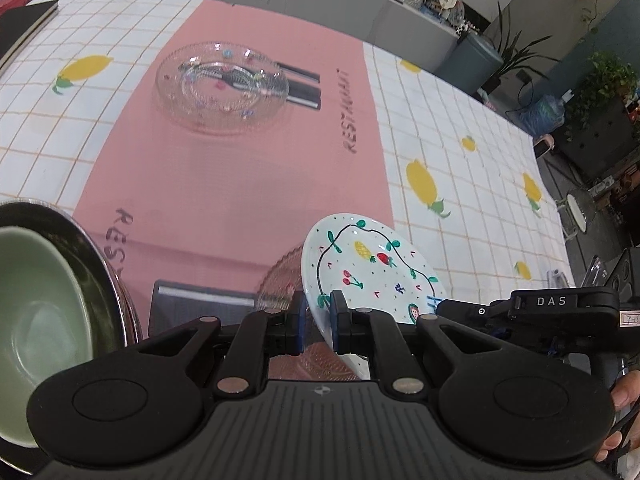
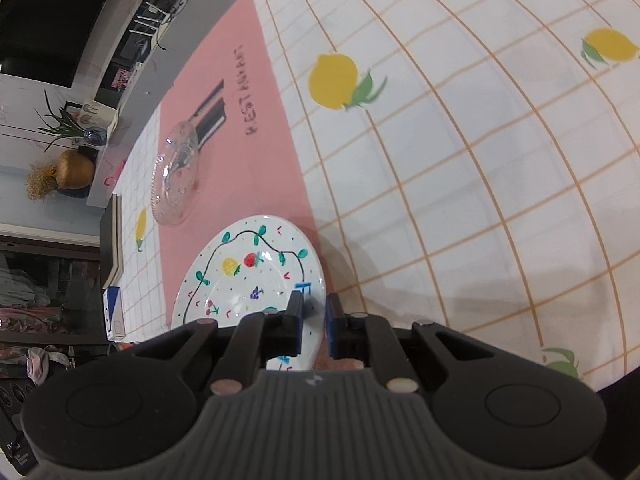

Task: Organize plates and bowls
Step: 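Carry the painted plate with the left tool and lower it onto the glass plate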

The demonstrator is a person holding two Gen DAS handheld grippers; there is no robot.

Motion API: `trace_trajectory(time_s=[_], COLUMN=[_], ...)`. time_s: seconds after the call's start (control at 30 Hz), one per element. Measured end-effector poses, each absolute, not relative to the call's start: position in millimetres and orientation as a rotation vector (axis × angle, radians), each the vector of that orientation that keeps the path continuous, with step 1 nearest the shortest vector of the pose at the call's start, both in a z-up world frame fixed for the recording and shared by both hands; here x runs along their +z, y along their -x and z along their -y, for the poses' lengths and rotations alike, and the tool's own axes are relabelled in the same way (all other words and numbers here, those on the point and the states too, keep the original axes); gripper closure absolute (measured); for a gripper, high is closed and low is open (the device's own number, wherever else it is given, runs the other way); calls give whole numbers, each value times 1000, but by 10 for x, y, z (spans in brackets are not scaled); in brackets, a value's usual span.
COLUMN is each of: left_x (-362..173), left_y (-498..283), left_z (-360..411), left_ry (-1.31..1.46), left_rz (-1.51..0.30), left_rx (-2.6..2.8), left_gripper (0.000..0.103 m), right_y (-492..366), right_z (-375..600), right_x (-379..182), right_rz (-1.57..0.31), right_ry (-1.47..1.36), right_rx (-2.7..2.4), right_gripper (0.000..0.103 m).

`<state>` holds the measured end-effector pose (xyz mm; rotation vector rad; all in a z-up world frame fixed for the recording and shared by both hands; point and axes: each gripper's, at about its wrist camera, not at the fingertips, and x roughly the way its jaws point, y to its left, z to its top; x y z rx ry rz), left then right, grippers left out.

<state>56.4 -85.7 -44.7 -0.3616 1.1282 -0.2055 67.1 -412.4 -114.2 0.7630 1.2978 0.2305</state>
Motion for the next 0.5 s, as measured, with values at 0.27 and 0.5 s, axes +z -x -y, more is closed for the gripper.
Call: trace_trajectory(time_s=[0.27, 0.5], left_x=[-552, -626], left_y=[-515, -466], left_z=[894, 936], left_ry=[327, 284], left_rz=[-1170, -1202], left_rx=[-175, -144], left_gripper=[90, 88], right_y=[-639, -627], right_z=[4062, 3957], right_x=[-1193, -1167], right_rz=[-1312, -1318], right_ry=[-715, -638], right_rx=[225, 223], right_gripper=[93, 93])
